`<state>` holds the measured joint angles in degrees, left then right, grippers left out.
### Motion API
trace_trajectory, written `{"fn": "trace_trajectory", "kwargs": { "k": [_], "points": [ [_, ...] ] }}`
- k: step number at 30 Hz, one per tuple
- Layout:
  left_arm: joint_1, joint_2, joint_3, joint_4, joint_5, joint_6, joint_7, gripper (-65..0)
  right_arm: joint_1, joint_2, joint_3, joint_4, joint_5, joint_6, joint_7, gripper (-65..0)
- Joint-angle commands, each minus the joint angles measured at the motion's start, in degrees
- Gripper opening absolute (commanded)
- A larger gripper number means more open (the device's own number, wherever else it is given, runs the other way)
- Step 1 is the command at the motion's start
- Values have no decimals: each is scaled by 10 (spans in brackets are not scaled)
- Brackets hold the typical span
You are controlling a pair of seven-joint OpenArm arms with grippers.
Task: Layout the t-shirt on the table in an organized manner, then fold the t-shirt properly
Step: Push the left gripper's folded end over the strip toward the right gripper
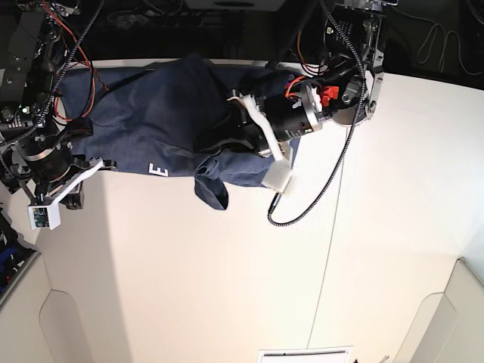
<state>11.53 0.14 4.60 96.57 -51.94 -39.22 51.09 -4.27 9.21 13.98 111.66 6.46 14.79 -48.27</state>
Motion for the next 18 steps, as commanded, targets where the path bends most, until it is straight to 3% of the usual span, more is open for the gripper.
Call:
{"fn": "trace_trajectory", "kwargs": {
  "k": [1,11,18],
  "points": [
    [-7,2,5,8,-8,-8,-16,-650,6,6,2,11,5,2,11,-650],
    [-14,2,44,-48,65,-8,-58,-650,6,6,2,11,30,2,9,-650],
    [-41,3,68,-89,62,-8,-84,-650,6,6,2,11,30,2,8,-650]
  ]
}}
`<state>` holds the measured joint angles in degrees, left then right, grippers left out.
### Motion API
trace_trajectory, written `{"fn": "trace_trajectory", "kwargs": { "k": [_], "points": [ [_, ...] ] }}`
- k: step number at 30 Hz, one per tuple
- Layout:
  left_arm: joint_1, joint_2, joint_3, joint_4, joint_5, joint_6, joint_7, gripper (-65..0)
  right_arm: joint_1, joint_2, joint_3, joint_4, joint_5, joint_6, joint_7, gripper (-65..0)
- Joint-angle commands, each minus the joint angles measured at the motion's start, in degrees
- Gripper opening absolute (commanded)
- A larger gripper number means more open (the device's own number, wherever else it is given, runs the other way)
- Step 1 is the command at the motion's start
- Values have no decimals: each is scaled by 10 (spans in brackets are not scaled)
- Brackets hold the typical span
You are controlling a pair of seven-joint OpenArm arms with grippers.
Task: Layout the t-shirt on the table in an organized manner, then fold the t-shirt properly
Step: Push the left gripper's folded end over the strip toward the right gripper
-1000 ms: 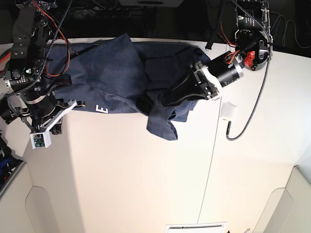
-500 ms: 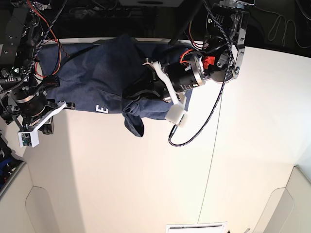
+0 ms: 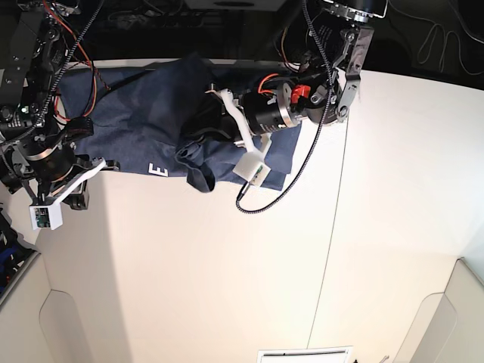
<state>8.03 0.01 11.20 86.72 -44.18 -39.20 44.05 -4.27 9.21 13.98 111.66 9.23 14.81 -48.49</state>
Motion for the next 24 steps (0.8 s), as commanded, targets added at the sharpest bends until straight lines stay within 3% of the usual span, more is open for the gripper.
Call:
{"fn": "trace_trajectory", "kwargs": {
  "k": [1,6,15,18,20,24],
  "points": [
    [-10,7,3,9,-19,-8,-14,-650,6,6,2,11,2,2,10,-650],
    [-20,32,5,9,-18,-8,-11,-650,6,6,2,10,2,2,6,-650],
    [-20,33,54,9,-14,-8,-1,-639,6,6,2,-11,48,21,-11,-650],
    [-20,33,76,10,-16,-8,-1,-422,6,6,2,-20,49,21,-11,-650],
    [-20,33,89,10,-43,-8,7,-401,6,6,2,-23,50,21,-11,-650],
    [-20,39,101,37,-149,-8,73,-401,6,6,2,-23,56,21,-10,-650]
  ]
}}
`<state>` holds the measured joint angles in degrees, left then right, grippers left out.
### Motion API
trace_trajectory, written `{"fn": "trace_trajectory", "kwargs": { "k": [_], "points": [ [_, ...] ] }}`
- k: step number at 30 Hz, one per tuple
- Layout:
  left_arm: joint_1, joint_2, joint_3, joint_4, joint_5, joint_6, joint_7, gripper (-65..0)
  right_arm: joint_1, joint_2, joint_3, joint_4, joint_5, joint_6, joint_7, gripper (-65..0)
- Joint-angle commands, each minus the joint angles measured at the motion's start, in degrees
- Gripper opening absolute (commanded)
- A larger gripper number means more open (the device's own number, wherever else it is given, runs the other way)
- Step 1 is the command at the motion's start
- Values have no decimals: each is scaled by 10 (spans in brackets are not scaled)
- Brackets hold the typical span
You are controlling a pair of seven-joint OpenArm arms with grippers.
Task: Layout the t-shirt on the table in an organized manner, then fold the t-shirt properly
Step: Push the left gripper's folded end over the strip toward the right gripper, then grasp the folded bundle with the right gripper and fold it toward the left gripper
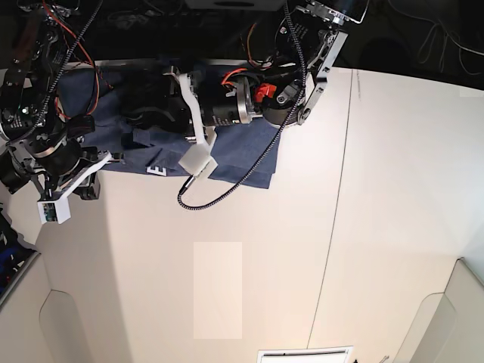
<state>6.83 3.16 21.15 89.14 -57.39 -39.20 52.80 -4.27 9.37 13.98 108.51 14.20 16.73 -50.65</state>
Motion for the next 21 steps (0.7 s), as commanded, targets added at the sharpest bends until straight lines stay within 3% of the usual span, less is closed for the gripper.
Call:
{"fn": "trace_trajectory", "kwargs": {
  "k": [1,6,10,14,18,21],
  "points": [
    [-8,8,2,30,-30,-8,-2,-401,6,5,2,9,14,2,11,-650],
    [-8,8,-11,179,-22,-8,44,-401,6,4,2,9,63,34,11,-650],
    [-1,2,-49,286,45,-8,50,-432,6,4,2,9,96,50,11,-650],
    [21,-18,-97,292,83,-8,44,-639,6,4,0,9,157,82,1,-650],
    [45,-27,-141,272,132,-8,40,-650,4,2,-26,9,245,122,-37,-650],
    [56,-28,-168,240,168,-8,25,-650,-21,-9,-69,9,268,133,-38,-650]
  ]
}}
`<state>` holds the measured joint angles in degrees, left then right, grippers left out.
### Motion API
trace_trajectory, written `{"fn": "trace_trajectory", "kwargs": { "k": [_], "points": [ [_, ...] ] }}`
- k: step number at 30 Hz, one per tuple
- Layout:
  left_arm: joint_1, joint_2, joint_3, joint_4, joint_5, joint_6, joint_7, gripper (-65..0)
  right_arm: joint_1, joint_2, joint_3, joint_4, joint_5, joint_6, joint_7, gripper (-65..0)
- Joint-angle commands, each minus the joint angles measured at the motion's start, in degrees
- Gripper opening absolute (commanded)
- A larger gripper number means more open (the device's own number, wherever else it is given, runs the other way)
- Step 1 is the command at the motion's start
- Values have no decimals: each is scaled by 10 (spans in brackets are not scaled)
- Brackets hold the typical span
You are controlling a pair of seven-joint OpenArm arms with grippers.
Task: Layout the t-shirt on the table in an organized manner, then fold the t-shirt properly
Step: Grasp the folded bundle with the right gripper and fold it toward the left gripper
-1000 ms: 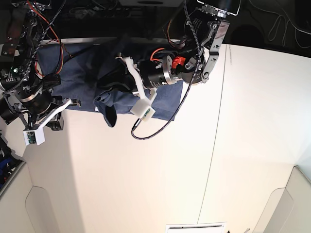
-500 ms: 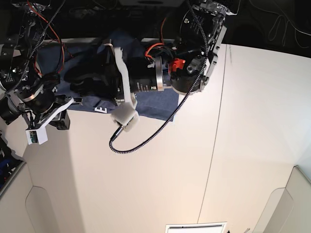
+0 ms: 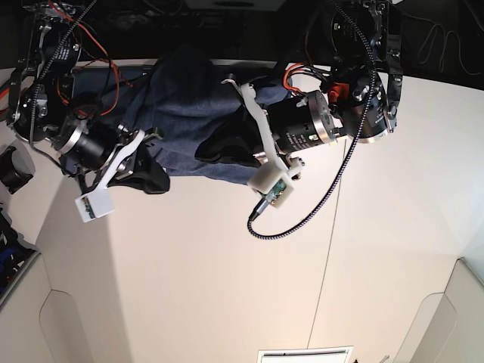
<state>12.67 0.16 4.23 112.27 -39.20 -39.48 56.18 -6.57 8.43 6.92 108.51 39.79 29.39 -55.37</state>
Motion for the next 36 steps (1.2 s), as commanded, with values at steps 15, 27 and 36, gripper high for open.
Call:
{"fn": "trace_trajectory", "kwargs": {
  "k": [15,27,36],
  "points": [
    [2,-5,-12,-129,-125,-5,49,-650,-42,-5,-106,-76,-201,-37,68,-650],
    [41,-10,-12,-129,-120,-5,88,-650,43,-5,-100,-157,-196,-37,73,-650],
    [35,-25,-62,-50,-163,-5,-24,-650,54,-5,-100,-157,-192,-37,28,-650]
  ]
}}
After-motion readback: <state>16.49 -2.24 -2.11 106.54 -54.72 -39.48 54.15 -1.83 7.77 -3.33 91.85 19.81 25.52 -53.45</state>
